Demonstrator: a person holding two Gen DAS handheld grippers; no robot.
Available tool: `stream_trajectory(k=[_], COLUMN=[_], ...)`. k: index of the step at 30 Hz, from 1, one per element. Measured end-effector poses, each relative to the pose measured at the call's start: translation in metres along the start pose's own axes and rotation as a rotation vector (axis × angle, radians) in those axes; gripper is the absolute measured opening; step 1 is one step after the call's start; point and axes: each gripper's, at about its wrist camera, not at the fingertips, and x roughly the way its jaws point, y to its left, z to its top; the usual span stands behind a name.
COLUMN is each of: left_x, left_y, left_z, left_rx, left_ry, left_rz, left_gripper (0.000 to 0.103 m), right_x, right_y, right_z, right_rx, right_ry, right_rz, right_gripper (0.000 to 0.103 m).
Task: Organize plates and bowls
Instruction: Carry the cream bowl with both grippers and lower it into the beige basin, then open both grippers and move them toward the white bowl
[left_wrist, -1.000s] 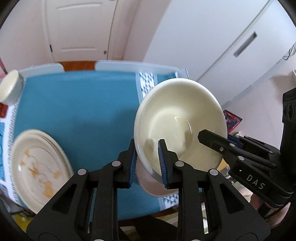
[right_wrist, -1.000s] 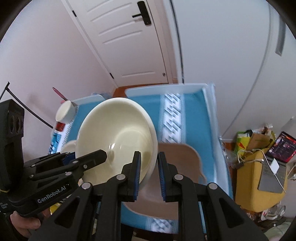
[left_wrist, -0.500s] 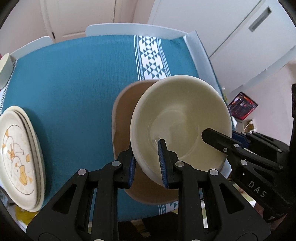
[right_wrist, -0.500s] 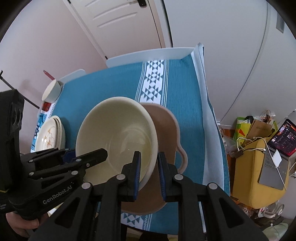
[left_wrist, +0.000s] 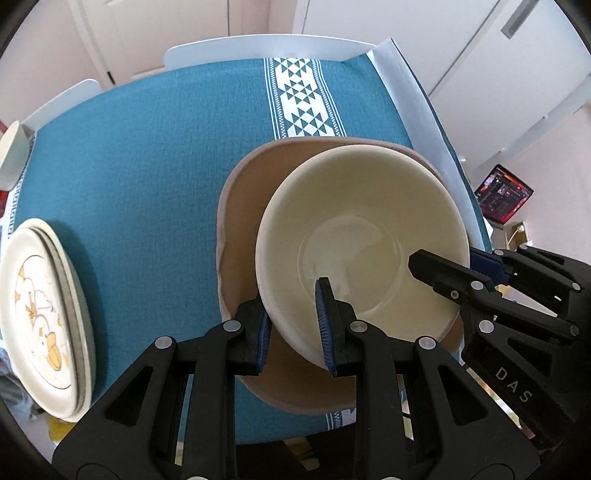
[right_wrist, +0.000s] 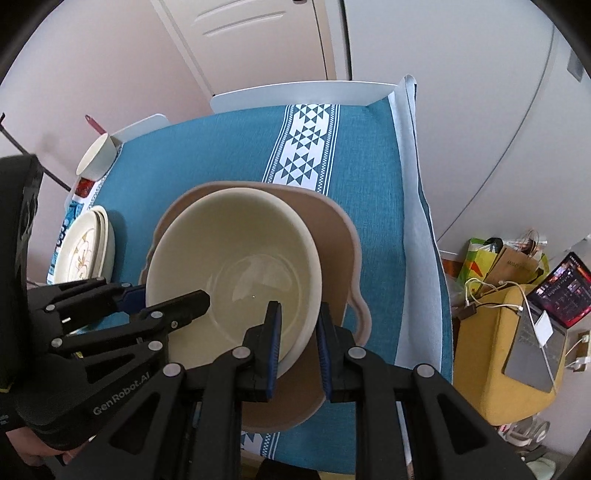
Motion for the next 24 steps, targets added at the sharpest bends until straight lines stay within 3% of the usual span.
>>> stream_trajectory(k=[24], left_x=[-0.012], left_y=[-0.002], left_z=[-0.006], left_rx=[0.022], left_ry=[-0.026], left_rz=[0.044], left_gripper=[0.02], right_x=[-0.016], right_y=[-0.001], right_z=[-0.003], right_rx=[0.009], right_ry=[-0.039], right_rz=[-0.013], right_gripper=[0.017])
